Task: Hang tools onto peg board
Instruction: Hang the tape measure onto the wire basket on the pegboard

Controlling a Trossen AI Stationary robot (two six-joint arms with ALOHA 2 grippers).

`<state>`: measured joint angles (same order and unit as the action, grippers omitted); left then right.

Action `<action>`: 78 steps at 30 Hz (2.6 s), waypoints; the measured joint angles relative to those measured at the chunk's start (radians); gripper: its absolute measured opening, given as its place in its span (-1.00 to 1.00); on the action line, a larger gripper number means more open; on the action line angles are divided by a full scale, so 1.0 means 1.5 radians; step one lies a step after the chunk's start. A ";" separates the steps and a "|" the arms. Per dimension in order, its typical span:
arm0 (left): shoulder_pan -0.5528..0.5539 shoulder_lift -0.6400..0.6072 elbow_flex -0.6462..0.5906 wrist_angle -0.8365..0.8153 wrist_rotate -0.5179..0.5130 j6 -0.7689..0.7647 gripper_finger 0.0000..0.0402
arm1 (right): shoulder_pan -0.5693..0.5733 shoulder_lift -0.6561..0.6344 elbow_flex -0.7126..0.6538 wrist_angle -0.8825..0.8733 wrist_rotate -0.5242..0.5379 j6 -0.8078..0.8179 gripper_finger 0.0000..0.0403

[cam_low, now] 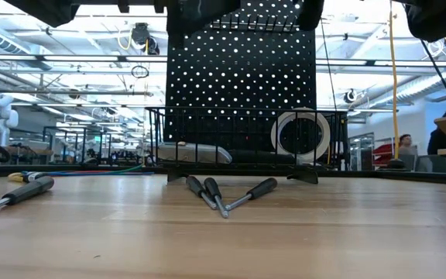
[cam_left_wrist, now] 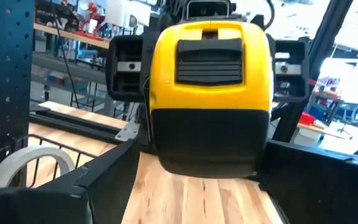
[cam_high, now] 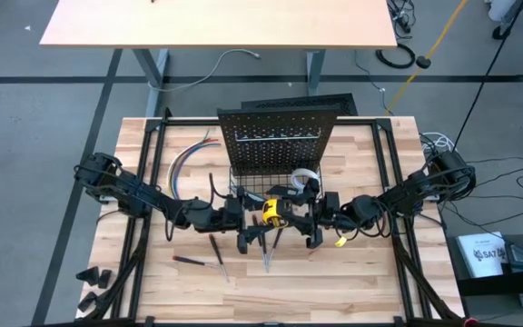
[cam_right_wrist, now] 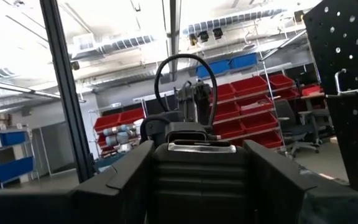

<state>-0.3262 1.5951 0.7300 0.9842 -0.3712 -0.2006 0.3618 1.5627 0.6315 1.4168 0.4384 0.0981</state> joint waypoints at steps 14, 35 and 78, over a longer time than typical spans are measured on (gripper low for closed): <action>0.008 0.001 0.010 0.039 -0.003 0.017 0.49 | -0.021 0.084 0.055 0.069 0.002 0.002 0.06; -0.020 -0.128 0.008 -0.349 -0.010 0.043 0.33 | -0.023 0.082 0.059 -0.035 0.016 -0.007 0.48; -0.122 -0.182 0.009 -0.590 -0.112 0.206 0.33 | 0.014 0.166 0.317 -0.653 0.047 -0.054 0.18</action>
<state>-0.5091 1.3228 0.7437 0.0990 -0.5396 0.1091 0.3827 1.8111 1.1069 0.4381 0.5083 0.0164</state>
